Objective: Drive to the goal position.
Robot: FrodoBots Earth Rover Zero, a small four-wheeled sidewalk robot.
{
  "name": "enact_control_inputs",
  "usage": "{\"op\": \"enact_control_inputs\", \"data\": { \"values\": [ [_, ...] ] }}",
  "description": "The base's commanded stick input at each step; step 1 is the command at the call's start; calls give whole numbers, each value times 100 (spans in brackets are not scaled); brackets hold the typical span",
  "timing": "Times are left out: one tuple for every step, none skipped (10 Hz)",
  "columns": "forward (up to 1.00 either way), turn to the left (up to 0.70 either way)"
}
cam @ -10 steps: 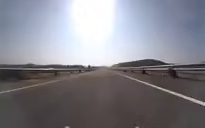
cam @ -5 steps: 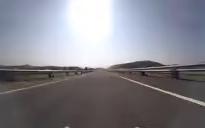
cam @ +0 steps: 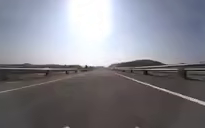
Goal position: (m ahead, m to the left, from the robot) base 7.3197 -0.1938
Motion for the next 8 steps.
{"op": "enact_control_inputs", "data": {
  "values": [
    [100,0],
    [100,0],
    [100,0],
    [100,0],
    [100,0],
    [100,0],
    [100,0],
    [100,0]
  ]
}}
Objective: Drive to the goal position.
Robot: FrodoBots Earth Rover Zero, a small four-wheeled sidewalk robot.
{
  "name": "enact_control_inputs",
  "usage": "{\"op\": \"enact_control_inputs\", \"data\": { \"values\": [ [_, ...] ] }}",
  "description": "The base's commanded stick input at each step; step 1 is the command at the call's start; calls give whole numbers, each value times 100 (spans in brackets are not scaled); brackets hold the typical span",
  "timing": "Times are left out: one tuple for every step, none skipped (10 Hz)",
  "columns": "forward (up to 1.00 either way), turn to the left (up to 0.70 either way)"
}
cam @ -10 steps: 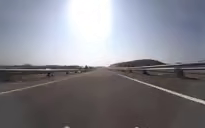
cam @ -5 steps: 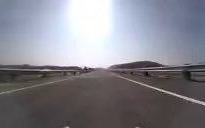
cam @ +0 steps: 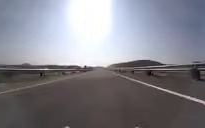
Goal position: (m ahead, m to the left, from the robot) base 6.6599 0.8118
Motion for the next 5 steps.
{"op": "enact_control_inputs", "data": {
  "values": [
    [100,0],
    [100,0],
    [100,0],
    [100,0],
    [100,0]
  ]
}}
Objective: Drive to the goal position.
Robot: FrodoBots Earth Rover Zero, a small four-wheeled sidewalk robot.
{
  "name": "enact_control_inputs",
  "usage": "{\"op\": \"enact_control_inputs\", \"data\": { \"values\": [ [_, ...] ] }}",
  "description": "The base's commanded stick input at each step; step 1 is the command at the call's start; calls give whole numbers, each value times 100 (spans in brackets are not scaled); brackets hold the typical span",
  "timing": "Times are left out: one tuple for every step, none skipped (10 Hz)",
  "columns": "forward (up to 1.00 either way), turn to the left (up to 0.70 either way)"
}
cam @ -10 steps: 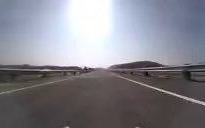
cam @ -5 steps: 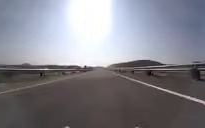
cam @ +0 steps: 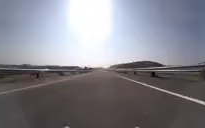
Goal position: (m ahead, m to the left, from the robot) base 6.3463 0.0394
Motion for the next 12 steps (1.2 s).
{"op": "enact_control_inputs", "data": {
  "values": [
    [100,0],
    [100,0],
    [100,0],
    [100,0],
    [100,0],
    [100,0],
    [100,0],
    [100,0],
    [100,-2],
    [100,-13],
    [100,-15],
    [100,-2]
  ]
}}
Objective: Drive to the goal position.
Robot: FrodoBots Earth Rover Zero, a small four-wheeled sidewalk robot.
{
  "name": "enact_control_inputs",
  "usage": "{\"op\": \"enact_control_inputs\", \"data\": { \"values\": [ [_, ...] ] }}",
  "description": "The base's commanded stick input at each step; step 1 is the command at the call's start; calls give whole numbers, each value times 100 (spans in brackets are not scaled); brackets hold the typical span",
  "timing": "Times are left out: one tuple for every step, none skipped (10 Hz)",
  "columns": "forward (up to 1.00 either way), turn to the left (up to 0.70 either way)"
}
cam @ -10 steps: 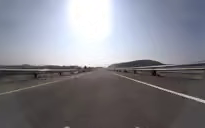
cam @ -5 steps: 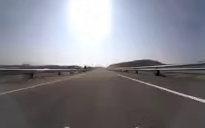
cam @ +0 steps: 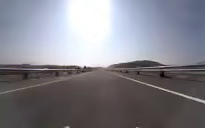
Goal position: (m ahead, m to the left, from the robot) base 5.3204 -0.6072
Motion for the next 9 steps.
{"op": "enact_control_inputs", "data": {
  "values": [
    [100,0],
    [100,0],
    [100,0],
    [100,0],
    [100,0],
    [100,0],
    [100,0],
    [100,0],
    [100,0]
  ]
}}
